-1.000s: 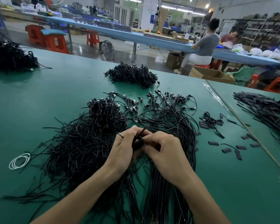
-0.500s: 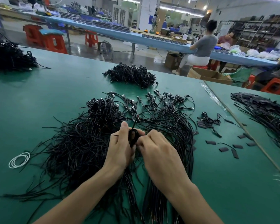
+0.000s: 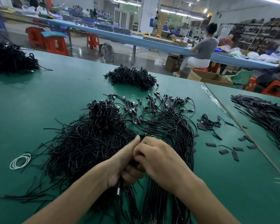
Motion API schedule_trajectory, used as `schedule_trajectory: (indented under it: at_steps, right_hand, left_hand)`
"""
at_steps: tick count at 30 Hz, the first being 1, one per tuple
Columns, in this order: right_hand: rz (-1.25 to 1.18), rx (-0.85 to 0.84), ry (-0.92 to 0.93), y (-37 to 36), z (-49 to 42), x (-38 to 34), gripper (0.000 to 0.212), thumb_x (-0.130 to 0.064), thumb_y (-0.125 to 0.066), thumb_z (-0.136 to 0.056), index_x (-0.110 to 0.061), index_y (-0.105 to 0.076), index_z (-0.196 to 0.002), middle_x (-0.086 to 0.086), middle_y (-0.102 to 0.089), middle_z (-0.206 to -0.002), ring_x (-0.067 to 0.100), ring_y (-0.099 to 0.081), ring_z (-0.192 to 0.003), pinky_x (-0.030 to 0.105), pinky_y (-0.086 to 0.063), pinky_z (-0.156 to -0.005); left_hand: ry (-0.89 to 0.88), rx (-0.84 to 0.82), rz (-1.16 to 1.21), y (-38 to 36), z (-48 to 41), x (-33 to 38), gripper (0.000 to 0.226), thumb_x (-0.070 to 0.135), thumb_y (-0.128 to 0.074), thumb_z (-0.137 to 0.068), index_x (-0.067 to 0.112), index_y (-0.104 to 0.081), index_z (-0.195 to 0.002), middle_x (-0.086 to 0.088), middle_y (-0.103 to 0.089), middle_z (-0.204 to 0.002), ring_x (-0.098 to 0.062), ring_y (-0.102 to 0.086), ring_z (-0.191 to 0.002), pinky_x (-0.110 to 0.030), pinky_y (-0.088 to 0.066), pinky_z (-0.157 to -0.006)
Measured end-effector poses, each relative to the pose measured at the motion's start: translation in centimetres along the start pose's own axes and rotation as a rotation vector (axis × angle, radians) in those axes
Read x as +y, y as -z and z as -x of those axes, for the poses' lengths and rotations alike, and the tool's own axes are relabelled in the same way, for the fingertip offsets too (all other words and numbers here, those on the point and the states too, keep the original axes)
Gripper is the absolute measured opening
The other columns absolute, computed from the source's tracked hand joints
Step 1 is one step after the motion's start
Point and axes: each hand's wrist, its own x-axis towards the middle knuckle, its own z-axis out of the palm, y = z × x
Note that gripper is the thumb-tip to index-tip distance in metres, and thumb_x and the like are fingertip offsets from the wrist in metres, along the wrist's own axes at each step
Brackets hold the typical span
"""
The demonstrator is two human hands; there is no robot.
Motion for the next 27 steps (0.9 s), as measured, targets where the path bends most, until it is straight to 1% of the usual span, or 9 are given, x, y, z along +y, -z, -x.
schedule_trajectory:
  at_steps: [1, 3, 5, 7, 9, 12, 17, 21, 27]
  right_hand:
    - [-0.035, 0.003, -0.052, -0.2, 0.1, 0.2, 0.012, -0.020, -0.055, -0.098, -0.017, -0.066, -0.096, -0.005, -0.057, -0.099, 0.014, -0.054, -0.092, 0.029, -0.046, -0.087]
    - [-0.122, -0.009, -0.136, -0.3, 0.3, 0.8, 0.014, -0.022, -0.054, -0.099, -0.016, -0.067, -0.095, -0.006, -0.057, -0.098, 0.014, -0.056, -0.091, 0.035, -0.049, -0.085]
    - [-0.204, -0.049, -0.159, -0.2, 0.5, 1.2, 0.011, -0.024, -0.057, -0.095, -0.022, -0.067, -0.093, -0.011, -0.056, -0.095, 0.009, -0.055, -0.089, 0.034, -0.050, -0.082]
    - [-0.230, -0.084, -0.141, -0.2, 0.8, 1.4, 0.006, -0.027, -0.060, -0.092, -0.028, -0.067, -0.092, -0.015, -0.055, -0.093, 0.004, -0.054, -0.088, 0.031, -0.050, -0.081]
    - [-0.206, -0.064, -0.122, -0.4, 1.0, 1.4, 0.003, -0.029, -0.062, -0.092, -0.032, -0.061, -0.090, -0.015, -0.056, -0.091, 0.003, -0.053, -0.087, 0.029, -0.049, -0.080]
    - [-0.193, -0.034, -0.122, -0.8, 1.1, 1.1, 0.013, -0.029, -0.063, -0.090, -0.035, -0.051, -0.091, -0.014, -0.057, -0.089, 0.005, -0.053, -0.086, 0.028, -0.049, -0.077]
    - [-0.230, -0.061, -0.155, -1.1, 1.1, 1.0, 0.018, -0.022, -0.064, -0.087, -0.034, -0.052, -0.090, -0.015, -0.060, -0.084, 0.003, -0.056, -0.085, 0.019, -0.047, -0.072]
    - [-0.238, -0.064, -0.247, -1.4, 1.3, 1.3, 0.019, -0.023, -0.064, -0.087, -0.034, -0.050, -0.093, -0.014, -0.058, -0.087, 0.000, -0.053, -0.088, 0.018, -0.047, -0.073]
    - [-0.276, -0.106, -0.308, -1.7, 1.4, 1.1, 0.021, -0.019, -0.065, -0.085, -0.033, -0.051, -0.092, -0.010, -0.060, -0.088, 0.006, -0.058, -0.084, 0.031, -0.055, -0.075]
  left_hand:
    - [-0.028, -0.041, 0.031, 0.2, -0.1, 0.0, 0.075, 0.086, -0.034, -0.082, 0.019, -0.045, -0.049, 0.005, -0.038, -0.046, -0.003, -0.026, -0.032, -0.011, -0.019, -0.029]
    - [-0.071, -0.131, -0.018, 0.5, 0.0, -0.3, 0.070, 0.090, -0.052, -0.069, 0.021, -0.049, -0.057, 0.007, -0.040, -0.052, -0.002, -0.026, -0.038, -0.013, -0.021, -0.030]
    - [-0.112, -0.211, -0.174, 0.7, 0.6, -0.6, 0.058, 0.070, -0.078, -0.063, 0.019, -0.053, -0.075, 0.010, -0.039, -0.058, 0.000, -0.028, -0.042, -0.011, -0.022, -0.032]
    - [-0.166, -0.273, -0.329, 0.8, 0.9, -0.8, 0.050, 0.045, -0.090, -0.061, 0.020, -0.056, -0.087, 0.011, -0.038, -0.060, 0.000, -0.030, -0.045, -0.011, -0.024, -0.035]
    - [-0.173, -0.246, -0.435, 0.7, 1.0, -0.8, 0.036, 0.028, -0.087, -0.064, 0.022, -0.058, -0.086, 0.010, -0.042, -0.060, -0.001, -0.033, -0.048, -0.013, -0.025, -0.037]
    - [-0.145, -0.208, -0.524, 0.5, 1.1, -0.7, 0.029, 0.020, -0.082, -0.068, 0.020, -0.058, -0.085, 0.007, -0.045, -0.063, -0.004, -0.034, -0.051, -0.015, -0.023, -0.038]
    - [-0.131, -0.165, -0.591, 0.0, 1.2, -0.8, 0.021, 0.009, -0.074, -0.072, 0.023, -0.059, -0.076, 0.003, -0.045, -0.064, -0.006, -0.033, -0.051, -0.019, -0.021, -0.041]
    - [-0.169, -0.116, -0.644, -0.6, 1.3, -0.7, 0.031, 0.003, -0.071, -0.073, 0.006, -0.058, -0.101, -0.014, -0.046, -0.082, -0.009, -0.036, -0.055, -0.025, -0.027, -0.046]
    - [-0.216, -0.106, -0.655, -0.8, 1.3, -1.0, 0.041, -0.012, -0.065, -0.084, 0.012, -0.052, -0.115, 0.012, -0.058, -0.063, 0.002, -0.048, -0.046, -0.015, -0.038, -0.044]
